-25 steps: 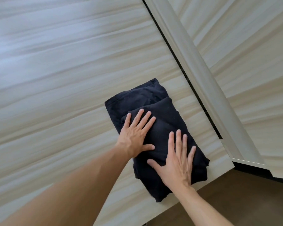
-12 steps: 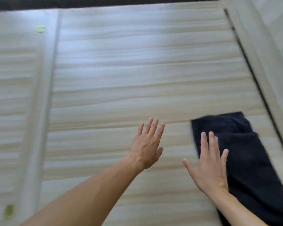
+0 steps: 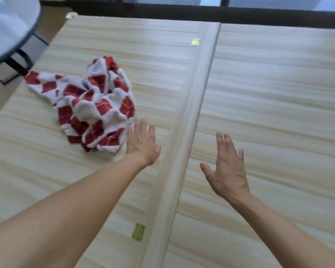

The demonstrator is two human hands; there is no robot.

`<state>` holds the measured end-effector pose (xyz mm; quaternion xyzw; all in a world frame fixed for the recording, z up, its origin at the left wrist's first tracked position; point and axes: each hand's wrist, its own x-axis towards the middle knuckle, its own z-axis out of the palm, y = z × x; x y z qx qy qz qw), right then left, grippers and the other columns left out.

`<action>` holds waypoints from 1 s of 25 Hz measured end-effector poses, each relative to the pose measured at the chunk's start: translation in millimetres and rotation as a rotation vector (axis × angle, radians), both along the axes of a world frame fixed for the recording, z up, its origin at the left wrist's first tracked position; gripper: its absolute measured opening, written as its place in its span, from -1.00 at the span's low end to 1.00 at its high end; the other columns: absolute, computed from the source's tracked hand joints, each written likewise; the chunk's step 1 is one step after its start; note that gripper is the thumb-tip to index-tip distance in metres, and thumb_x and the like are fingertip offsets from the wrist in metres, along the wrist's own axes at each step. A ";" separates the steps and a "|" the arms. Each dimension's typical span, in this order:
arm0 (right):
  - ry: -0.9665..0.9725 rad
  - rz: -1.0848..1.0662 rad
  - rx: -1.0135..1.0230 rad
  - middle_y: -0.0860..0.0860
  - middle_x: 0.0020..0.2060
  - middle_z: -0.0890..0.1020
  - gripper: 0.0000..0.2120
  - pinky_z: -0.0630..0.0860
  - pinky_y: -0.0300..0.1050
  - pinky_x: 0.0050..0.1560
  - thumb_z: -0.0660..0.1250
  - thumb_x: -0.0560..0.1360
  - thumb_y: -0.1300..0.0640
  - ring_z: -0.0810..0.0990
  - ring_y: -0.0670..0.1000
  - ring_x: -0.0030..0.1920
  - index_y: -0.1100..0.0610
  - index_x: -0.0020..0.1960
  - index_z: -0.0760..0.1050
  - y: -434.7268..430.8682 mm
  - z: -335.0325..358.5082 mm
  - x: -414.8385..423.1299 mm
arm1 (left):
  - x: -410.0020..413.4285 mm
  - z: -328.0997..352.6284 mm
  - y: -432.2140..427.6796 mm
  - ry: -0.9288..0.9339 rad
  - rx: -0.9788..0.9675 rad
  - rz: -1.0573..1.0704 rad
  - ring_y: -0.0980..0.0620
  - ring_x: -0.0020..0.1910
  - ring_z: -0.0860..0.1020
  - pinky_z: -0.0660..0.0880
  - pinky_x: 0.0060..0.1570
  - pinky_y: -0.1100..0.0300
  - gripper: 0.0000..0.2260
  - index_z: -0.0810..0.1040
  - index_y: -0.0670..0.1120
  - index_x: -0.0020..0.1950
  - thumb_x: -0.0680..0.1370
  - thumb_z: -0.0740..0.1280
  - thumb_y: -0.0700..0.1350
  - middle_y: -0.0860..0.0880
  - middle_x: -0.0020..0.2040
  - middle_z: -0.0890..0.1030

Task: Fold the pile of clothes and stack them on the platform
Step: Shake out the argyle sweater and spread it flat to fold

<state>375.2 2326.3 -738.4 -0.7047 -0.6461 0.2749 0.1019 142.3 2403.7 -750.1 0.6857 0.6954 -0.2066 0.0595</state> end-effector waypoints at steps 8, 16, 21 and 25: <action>0.044 0.142 -0.097 -0.01 0.64 -0.11 -0.14 -0.25 -0.01 0.59 0.27 0.59 -0.10 -0.14 -0.01 0.63 0.00 0.63 -0.25 26.1 -65.5 -119.7 | -164.1 -71.5 70.3 -0.106 -0.029 0.424 -0.39 0.54 0.17 0.34 0.40 -0.25 0.15 -0.41 0.00 0.60 0.47 0.50 0.15 -0.19 0.65 -0.18; 0.597 -0.225 -0.384 0.03 0.47 0.41 -0.19 0.39 0.03 0.40 0.47 0.45 -0.12 0.44 0.04 0.42 0.00 0.58 0.19 28.1 -71.7 -115.9 | -141.0 -54.8 10.8 -0.954 0.038 0.373 -0.12 0.05 0.65 0.58 0.10 0.03 -0.61 0.61 -0.11 0.17 0.35 0.30 -0.21 -0.14 0.03 0.70; 1.125 -0.534 -0.798 0.17 0.13 0.71 -0.56 0.57 0.17 0.24 0.35 0.51 -0.12 0.67 0.21 0.17 0.13 0.26 0.61 3.2 -37.9 -93.5 | -32.0 -9.6 -109.4 -1.366 -0.387 0.448 0.27 -0.31 0.48 0.45 -0.19 0.28 -0.82 0.57 -0.09 -0.14 0.42 0.31 -0.36 0.21 -0.34 0.58; 1.032 -0.670 -0.733 0.15 0.04 0.74 -0.63 0.58 0.11 0.10 0.36 0.51 0.05 0.69 0.18 0.01 0.21 0.23 0.63 -18.3 10.7 -30.0 | 24.4 50.4 -113.3 -1.361 -0.399 0.400 0.14 -0.34 0.43 0.39 -0.21 0.13 -0.88 0.48 -0.01 -0.24 0.46 0.30 -0.20 0.13 -0.37 0.50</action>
